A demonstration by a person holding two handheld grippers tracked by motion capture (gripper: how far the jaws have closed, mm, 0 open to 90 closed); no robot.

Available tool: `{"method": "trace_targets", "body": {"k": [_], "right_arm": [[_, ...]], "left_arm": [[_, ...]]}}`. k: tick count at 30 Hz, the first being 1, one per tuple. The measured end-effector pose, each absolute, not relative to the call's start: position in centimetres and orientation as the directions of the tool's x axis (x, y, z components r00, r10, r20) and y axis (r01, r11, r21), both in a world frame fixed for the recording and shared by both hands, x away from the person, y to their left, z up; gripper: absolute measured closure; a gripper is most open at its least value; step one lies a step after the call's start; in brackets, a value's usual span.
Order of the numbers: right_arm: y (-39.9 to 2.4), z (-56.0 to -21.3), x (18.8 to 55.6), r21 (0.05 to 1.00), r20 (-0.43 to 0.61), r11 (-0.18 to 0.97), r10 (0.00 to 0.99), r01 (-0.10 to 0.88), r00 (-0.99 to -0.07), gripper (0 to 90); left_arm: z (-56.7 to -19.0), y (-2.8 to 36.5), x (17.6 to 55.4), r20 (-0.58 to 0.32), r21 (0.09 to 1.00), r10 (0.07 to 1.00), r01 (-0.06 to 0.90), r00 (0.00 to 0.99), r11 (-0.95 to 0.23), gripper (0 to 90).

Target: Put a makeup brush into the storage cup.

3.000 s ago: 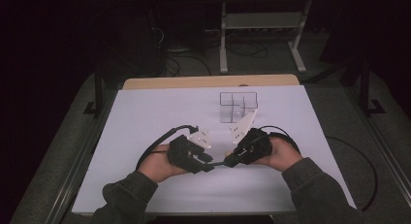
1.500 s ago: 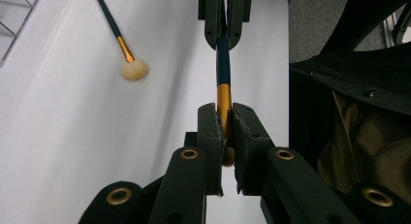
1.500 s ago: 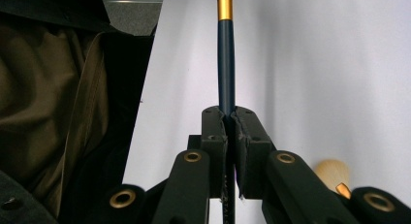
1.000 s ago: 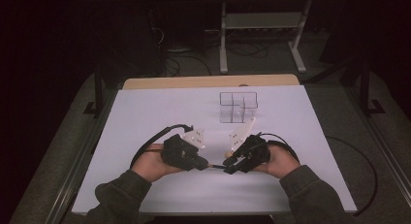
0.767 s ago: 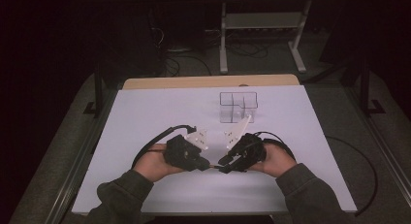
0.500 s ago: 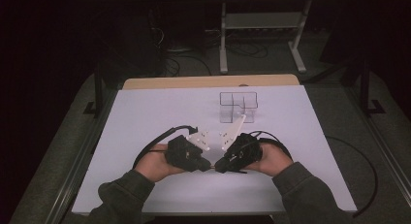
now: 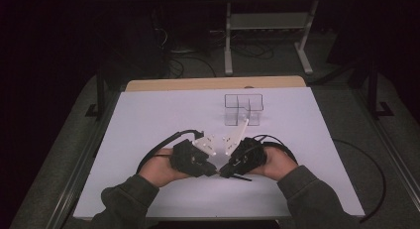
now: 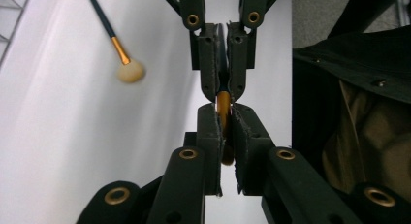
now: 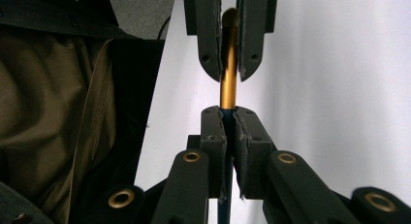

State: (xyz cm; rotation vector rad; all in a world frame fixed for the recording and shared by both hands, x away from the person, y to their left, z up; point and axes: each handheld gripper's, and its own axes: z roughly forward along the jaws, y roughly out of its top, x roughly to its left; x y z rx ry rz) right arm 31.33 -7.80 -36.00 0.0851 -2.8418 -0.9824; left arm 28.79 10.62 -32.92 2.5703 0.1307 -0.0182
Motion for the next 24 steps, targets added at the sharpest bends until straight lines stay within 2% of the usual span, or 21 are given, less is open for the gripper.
{"method": "trace_targets", "body": {"k": [4,9,24], "right_arm": [[-8.3,-36.2,31.5,0.618,0.119,0.786,-0.079,0.011,-0.990,82.7],[-9.3,-36.1,32.0,0.623,0.116,0.781,-0.054,0.030,-0.992,82.7],[-11.3,-35.7,33.3,0.639,0.133,0.763,0.017,0.099,-0.991,82.7]], "left_arm": [[-32.8,11.3,28.8,-0.045,0.558,0.124,0.128,0.991,-0.820,71.4],[-32.9,12.6,29.0,-0.059,0.587,0.168,0.171,0.984,-0.791,65.6],[-34.4,15.7,29.1,-0.088,0.634,0.254,0.250,0.963,-0.731,61.1]]}}
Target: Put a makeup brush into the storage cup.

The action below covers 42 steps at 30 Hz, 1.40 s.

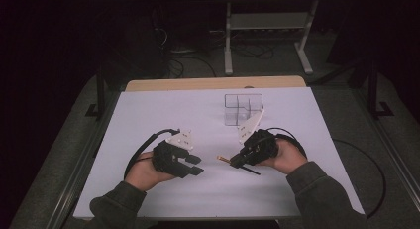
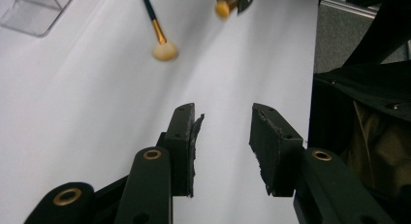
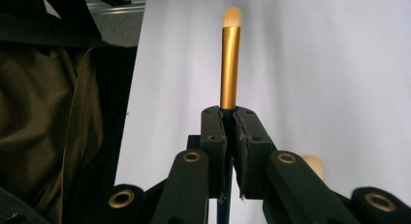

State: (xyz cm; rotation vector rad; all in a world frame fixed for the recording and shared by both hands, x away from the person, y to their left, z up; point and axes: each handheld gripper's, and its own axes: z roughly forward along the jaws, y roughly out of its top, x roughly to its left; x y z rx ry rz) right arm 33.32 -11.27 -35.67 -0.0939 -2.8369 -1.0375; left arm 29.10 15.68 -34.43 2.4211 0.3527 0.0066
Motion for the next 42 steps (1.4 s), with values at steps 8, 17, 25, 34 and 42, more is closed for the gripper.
{"method": "trace_targets", "body": {"k": [8,17,25,34,42], "right_arm": [[-12.0,-35.2,34.2,0.661,0.130,0.741,0.039,0.115,-0.991,82.6],[-12.2,-34.5,34.9,0.663,0.124,0.738,0.058,0.126,-0.991,82.6],[-12.7,-33.9,35.4,0.670,0.125,0.728,0.083,0.146,-0.989,82.6],[-13.3,-33.2,36.1,0.688,0.121,0.708,0.104,0.159,-0.987,82.6],[-13.7,-32.9,36.9,0.693,0.126,0.698,0.129,0.180,-0.984,82.6]], "left_arm": [[-35.1,16.8,29.0,-0.092,0.648,0.282,0.272,0.955,-0.711,59.8],[-35.6,18.1,28.9,-0.090,0.671,0.311,0.288,0.946,-0.684,56.5],[-36.3,19.1,28.7,-0.092,0.684,0.342,0.309,0.935,-0.661,52.1],[-36.6,19.9,28.5,-0.095,0.695,0.364,0.323,0.927,-0.642,48.0],[-36.7,20.9,28.2,-0.097,0.704,0.390,0.340,0.916,-0.624,43.8]]}}
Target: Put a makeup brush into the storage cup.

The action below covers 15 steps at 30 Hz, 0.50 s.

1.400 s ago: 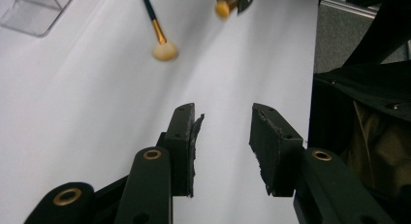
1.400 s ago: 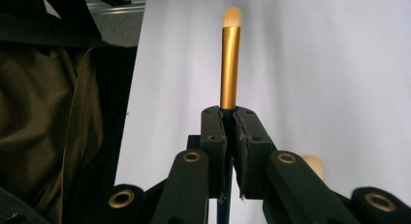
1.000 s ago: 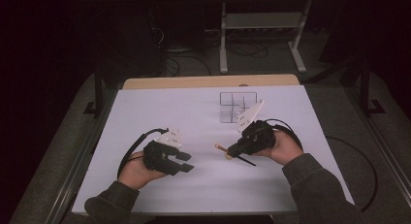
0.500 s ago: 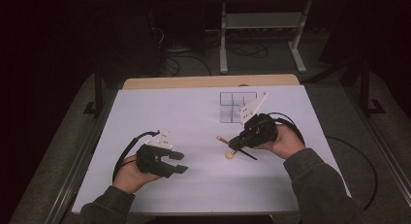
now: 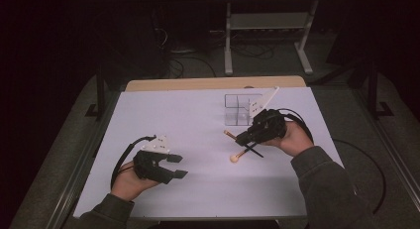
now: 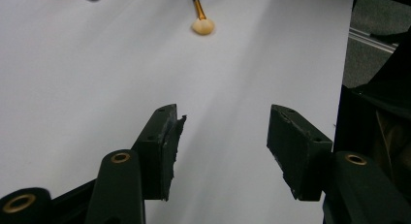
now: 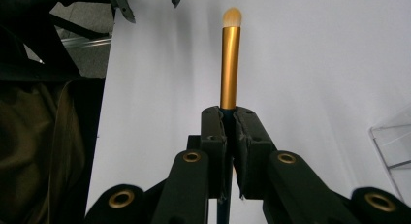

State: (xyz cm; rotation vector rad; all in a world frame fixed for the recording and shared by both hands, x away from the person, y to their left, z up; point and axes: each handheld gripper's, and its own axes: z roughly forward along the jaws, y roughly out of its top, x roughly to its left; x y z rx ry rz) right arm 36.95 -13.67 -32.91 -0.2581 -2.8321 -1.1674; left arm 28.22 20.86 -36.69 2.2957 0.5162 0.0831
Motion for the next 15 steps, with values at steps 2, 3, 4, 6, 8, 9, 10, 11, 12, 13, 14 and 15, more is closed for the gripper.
{"method": "trace_targets", "body": {"k": [2,3,4,6,8,9,10,11,12,13,14,15], "right_arm": [[-13.64,-32.85,37.07,0.692,0.127,0.698,0.131,0.182,-0.983,82.6],[-13.60,-32.82,37.12,0.692,0.127,0.698,0.132,0.183,-0.983,82.6],[-13.56,-32.83,37.23,0.693,0.121,0.700,0.128,0.176,-0.984,82.6],[-13.54,-32.69,37.36,0.691,0.119,0.702,0.128,0.175,-0.985,82.6],[-13.57,-32.58,37.44,0.690,0.120,0.702,0.131,0.178,-0.984,82.6],[-13.60,-32.52,37.48,0.690,0.119,0.701,0.135,0.180,-0.984,82.6],[-13.62,-32.47,37.53,0.691,0.119,0.700,0.136,0.180,-0.984,82.6],[-13.64,-32.41,37.55,0.690,0.118,0.701,0.138,0.181,-0.983,82.6],[-13.66,-32.35,37.59,0.691,0.115,0.700,0.139,0.180,-0.984,82.6],[-13.70,-32.28,37.63,0.694,0.116,0.697,0.139,0.180,-0.984,82.6],[-13.74,-32.17,37.63,0.694,0.118,0.695,0.146,0.187,-0.982,82.6],[-13.77,-32.12,37.71,0.695,0.114,0.695,0.146,0.183,-0.983,82.6]], "left_arm": [[-36.84,21.12,28.21,-0.091,0.706,0.392,0.337,0.915,-0.623,42.7],[-36.93,21.20,28.15,-0.093,0.707,0.397,0.342,0.913,-0.619,42.3],[-36.98,21.30,28.13,-0.092,0.705,0.397,0.341,0.913,-0.621,42.0],[-37.13,21.47,28.09,-0.086,0.709,0.401,0.339,0.912,-0.618,41.3],[-37.22,21.53,28.02,-0.088,0.711,0.404,0.342,0.910,-0.614,40.5],[-37.27,21.53,27.99,-0.088,0.712,0.405,0.342,0.910,-0.614,40.4],[-37.29,21.53,27.98,-0.087,0.712,0.406,0.342,0.910,-0.614,40.4],[-37.30,21.55,27.97,-0.085,0.711,0.405,0.340,0.910,-0.615,40.2],[-37.31,21.56,27.95,-0.083,0.713,0.405,0.339,0.910,-0.614,40.0],[-37.35,21.56,27.92,-0.084,0.715,0.406,0.339,0.910,-0.611,39.9],[-37.37,21.57,27.91,-0.084,0.716,0.407,0.339,0.910,-0.611,39.6],[-37.42,21.59,27.89,-0.083,0.717,0.407,0.338,0.910,-0.610,39.4]]}}
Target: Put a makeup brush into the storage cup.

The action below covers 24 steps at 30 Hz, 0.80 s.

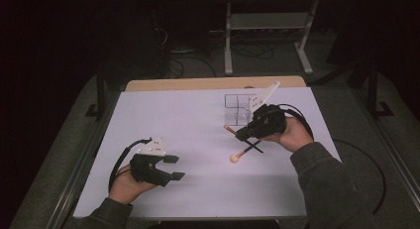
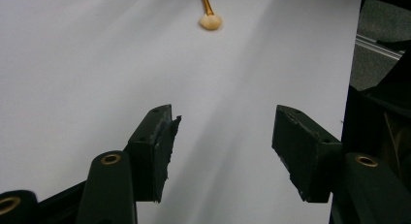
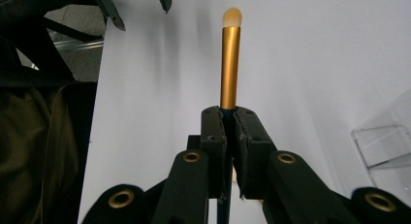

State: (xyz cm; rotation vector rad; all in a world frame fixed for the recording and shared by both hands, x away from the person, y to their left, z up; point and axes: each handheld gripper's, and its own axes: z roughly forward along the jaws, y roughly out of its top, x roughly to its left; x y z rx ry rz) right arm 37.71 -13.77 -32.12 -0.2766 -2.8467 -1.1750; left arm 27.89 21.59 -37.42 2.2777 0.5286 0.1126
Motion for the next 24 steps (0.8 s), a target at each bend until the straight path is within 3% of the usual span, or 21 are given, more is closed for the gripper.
{"method": "trace_targets", "body": {"k": [24], "right_arm": [[-12.8,-29.6,41.7,0.716,0.112,0.663,0.202,0.220,-0.973,82.6]], "left_arm": [[-38.2,22.3,27.9,-0.080,0.730,0.424,0.343,0.902,-0.591,36.9]]}}
